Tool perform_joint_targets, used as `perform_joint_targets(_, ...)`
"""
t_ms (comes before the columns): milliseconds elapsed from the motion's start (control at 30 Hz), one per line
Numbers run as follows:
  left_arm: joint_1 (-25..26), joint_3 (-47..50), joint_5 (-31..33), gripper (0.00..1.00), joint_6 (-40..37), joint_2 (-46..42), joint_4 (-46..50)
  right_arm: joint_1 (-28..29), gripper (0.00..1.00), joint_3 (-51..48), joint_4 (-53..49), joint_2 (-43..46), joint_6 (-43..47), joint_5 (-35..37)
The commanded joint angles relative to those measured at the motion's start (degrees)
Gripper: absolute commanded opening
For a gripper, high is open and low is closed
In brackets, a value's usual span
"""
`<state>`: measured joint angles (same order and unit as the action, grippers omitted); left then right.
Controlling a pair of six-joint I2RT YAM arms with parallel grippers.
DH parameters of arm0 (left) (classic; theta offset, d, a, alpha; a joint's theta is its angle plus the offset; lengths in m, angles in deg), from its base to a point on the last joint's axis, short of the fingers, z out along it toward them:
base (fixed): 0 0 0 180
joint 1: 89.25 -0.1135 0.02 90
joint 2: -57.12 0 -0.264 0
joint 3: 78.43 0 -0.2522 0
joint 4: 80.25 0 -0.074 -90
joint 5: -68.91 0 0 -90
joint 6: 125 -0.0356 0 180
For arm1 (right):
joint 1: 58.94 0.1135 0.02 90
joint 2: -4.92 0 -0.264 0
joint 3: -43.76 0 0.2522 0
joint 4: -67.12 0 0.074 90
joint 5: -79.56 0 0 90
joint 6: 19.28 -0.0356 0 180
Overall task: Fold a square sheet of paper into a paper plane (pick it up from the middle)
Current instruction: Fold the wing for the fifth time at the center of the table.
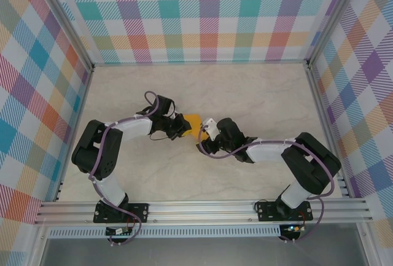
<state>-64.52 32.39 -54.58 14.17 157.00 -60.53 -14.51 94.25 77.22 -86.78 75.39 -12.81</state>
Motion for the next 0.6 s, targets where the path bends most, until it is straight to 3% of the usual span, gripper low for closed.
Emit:
perform_joint_targets(0, 0.5, -1.6, 0.3, 0.09, 0.1, -1.6, 2.5, 1.6, 0.64, -1.1, 7.5, -2.1, 8.0, 2.0)
perform_joint_targets(267, 0.5, -2.4, 0.5, 0.09, -0.8, -1.6, 4.2, 4.8, 0.53, 0.0, 14.2, -7.5, 15.1, 5.9)
perform_joint_targets(567, 0.5, -2.5, 0.3, 0.09, -0.8, -1.6, 4.8, 5.7, 0.44, 2.5, 18.0, -11.6, 15.6, 10.2)
